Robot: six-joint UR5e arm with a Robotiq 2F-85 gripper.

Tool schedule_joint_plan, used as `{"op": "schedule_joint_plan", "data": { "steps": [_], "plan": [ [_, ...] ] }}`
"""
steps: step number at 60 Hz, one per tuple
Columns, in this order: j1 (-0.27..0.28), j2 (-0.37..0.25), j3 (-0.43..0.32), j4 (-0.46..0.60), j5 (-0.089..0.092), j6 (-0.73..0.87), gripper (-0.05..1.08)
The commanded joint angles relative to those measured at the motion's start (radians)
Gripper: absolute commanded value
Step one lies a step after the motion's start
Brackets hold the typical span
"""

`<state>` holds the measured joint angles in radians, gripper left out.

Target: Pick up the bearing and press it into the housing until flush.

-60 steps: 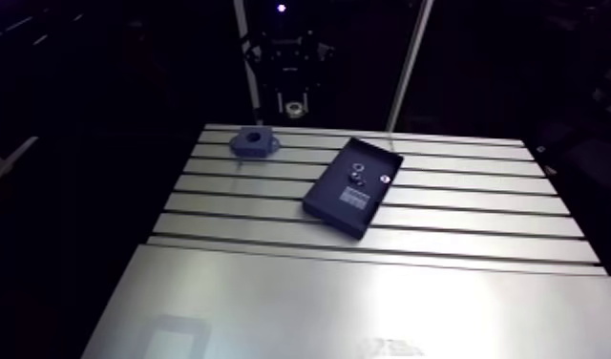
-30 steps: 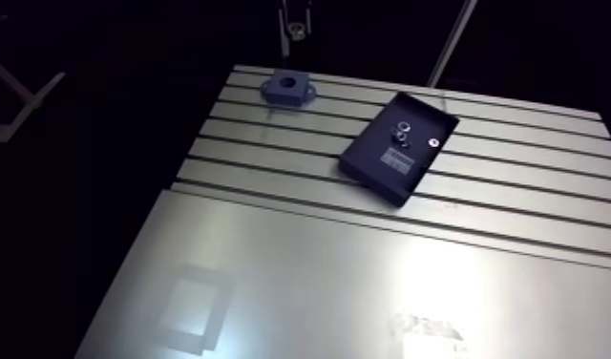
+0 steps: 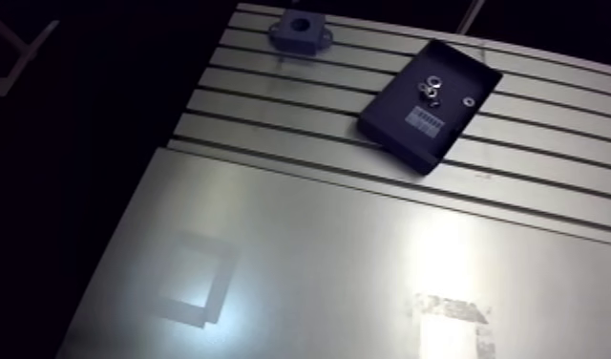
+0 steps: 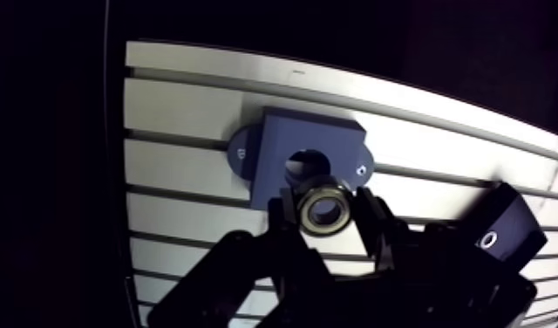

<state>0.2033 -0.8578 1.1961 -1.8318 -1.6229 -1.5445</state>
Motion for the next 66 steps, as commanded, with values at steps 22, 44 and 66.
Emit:
{"op": "schedule_joint_plan", "data": {
  "steps": [22, 44, 66],
  "plan": [
    [0.007, 0.036, 0.021, -0.017, -0.001, 0.005, 0.67],
    [0.005, 0.049, 0.024, -0.030, -0.001, 0.004, 0.67],
    [0.007, 0.050, 0.032, -0.030, -0.001, 0.002, 0.67]
  ]
}}
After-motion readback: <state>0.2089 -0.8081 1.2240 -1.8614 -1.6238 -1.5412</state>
